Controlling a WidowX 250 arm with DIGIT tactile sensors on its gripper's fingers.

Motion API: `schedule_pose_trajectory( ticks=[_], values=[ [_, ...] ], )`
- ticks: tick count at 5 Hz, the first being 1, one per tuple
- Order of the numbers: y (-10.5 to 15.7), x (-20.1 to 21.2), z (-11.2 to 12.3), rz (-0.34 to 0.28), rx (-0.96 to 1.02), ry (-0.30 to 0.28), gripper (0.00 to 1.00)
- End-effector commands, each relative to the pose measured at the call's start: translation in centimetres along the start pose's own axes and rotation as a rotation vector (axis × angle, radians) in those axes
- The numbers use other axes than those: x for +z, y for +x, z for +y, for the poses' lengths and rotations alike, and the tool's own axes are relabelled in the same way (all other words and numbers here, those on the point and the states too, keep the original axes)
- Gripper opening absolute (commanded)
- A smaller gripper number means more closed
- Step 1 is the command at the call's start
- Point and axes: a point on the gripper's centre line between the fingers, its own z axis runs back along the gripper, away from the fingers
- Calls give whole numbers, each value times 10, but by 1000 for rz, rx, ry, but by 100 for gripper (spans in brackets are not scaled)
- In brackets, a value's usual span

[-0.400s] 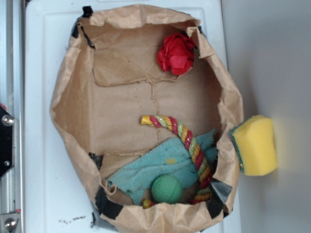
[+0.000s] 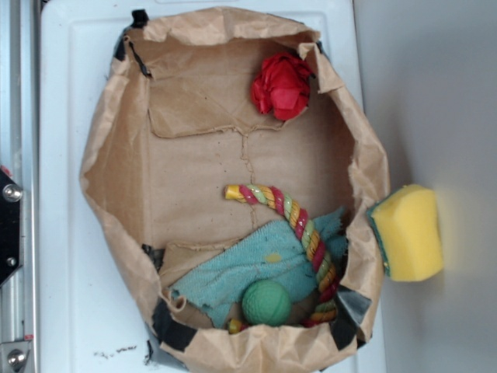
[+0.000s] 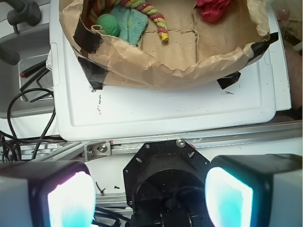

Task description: Grab the red paper.

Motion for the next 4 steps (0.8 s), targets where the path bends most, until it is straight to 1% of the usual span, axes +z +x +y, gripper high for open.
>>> schedule_pose_trajectory(
  ticks=[1,2,3,4],
  values=[
    [86,-31,3,-117,275,85,100],
    [105,-54,28,-176,524,95,100],
    [113,-79,57,-225,741,84,100],
    [117,-93,70,-210,811,93,100]
  ],
)
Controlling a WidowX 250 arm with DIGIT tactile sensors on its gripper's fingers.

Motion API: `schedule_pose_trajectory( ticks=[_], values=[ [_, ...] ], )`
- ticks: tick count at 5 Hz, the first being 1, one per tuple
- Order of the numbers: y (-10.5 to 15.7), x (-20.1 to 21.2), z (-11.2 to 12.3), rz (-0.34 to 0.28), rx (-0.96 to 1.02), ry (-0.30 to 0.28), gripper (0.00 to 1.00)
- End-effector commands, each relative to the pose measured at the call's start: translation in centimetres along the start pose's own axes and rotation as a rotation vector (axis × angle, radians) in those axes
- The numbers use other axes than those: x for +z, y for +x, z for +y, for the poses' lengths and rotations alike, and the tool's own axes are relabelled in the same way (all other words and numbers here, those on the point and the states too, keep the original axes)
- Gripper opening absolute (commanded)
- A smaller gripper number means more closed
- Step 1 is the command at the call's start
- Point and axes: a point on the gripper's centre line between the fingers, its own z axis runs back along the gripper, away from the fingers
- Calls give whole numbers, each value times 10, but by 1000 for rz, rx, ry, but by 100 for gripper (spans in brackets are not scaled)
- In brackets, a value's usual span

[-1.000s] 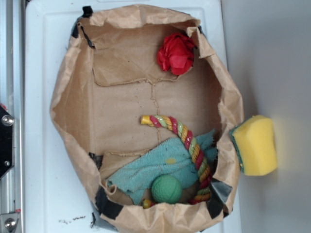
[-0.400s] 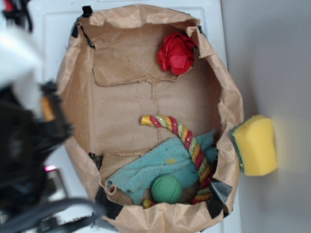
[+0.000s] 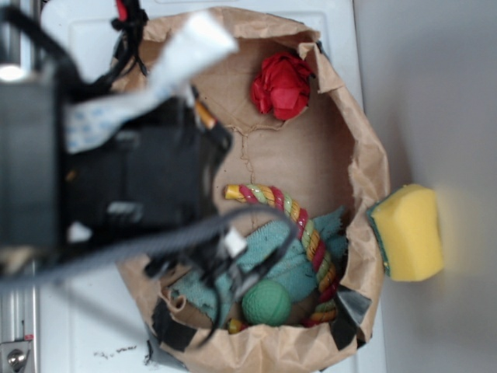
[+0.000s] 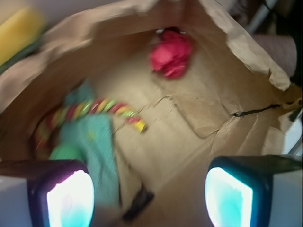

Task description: Grab the red paper.

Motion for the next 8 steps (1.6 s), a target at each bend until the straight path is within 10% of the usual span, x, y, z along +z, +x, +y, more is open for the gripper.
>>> schedule_pose_trajectory(
  ticks=[1,3,8],
  values=[
    [18,-10,18,-8,90,14,100],
    [18,-10,18,-8,90,14,100],
    [71,-110,17,-234,214,100,100]
  ],
)
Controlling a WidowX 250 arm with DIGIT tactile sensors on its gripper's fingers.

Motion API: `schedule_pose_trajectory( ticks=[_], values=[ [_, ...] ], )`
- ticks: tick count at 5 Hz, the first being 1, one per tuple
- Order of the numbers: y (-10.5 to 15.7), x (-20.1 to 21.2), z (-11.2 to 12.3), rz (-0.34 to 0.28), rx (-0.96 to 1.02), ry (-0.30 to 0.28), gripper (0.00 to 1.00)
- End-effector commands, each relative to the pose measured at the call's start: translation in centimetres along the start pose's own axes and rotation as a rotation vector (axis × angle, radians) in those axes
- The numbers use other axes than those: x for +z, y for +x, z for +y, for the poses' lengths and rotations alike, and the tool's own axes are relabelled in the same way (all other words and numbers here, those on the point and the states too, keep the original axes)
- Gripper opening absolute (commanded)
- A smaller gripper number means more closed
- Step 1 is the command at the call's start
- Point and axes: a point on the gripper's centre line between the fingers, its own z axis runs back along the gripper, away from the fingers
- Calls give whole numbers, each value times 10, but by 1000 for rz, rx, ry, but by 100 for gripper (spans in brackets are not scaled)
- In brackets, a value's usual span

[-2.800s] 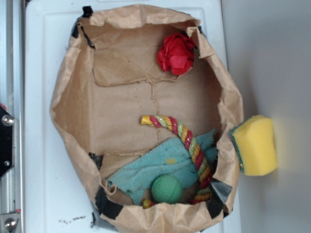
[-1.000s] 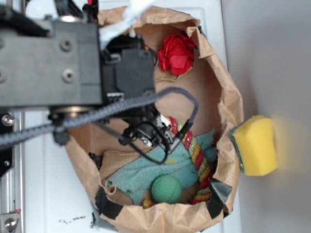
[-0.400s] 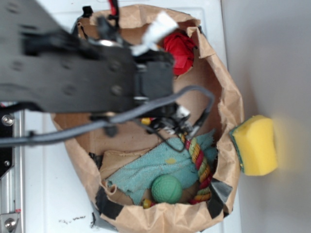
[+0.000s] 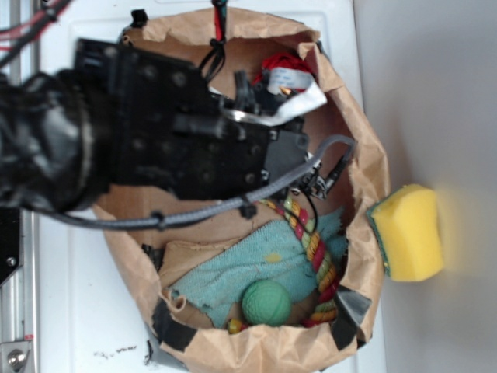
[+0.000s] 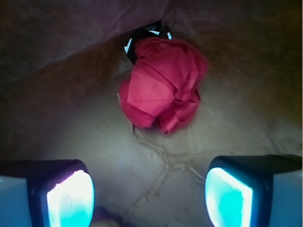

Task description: Grab the red paper.

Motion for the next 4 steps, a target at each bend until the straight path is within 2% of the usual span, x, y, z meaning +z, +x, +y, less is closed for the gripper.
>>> schedule_pose_trajectory(
  ticks=[1,2,3,4],
  values=[
    [42,-10,25,-102,57,62,100],
    [53,-11,24,-116,104,61,100],
    [71,-17,18,-151,167,88,100],
    [79,-25,24,-183,181,139,100]
  ],
)
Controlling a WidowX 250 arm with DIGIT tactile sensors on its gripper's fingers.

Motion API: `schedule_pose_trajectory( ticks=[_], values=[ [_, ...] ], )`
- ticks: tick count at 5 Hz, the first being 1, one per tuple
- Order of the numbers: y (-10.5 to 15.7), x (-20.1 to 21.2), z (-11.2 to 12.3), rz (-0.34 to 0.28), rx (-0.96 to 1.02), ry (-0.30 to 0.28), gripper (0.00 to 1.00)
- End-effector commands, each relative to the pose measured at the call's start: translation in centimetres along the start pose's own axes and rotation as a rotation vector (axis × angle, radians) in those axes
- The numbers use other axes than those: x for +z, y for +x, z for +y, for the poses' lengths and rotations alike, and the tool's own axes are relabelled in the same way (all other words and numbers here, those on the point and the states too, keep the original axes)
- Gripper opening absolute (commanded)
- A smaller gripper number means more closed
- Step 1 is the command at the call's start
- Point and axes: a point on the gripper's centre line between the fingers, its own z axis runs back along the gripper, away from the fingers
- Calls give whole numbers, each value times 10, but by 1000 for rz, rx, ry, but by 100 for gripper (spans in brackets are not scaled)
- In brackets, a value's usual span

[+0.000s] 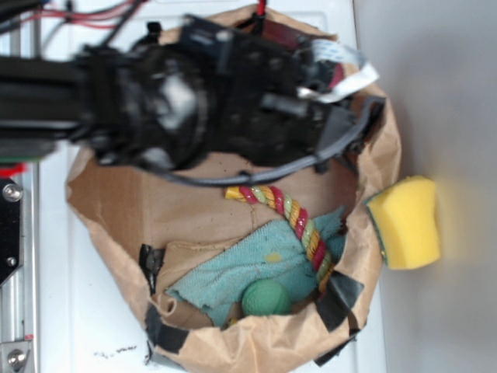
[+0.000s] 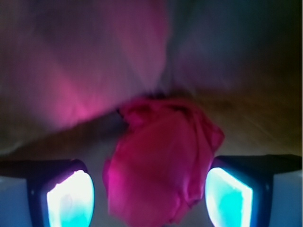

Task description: Grab the red paper.

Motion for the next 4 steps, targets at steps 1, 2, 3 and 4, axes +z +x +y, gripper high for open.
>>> schedule_pose_trajectory(
  ticks=[1,2,3,4],
  values=[
    [31,-7,16,-43,83,38,100],
    [25,-7,15,-25,91,9,0],
    [25,-4,17,-28,77,-2,0],
    [24,4,19,20,1,-19,0]
  ],
)
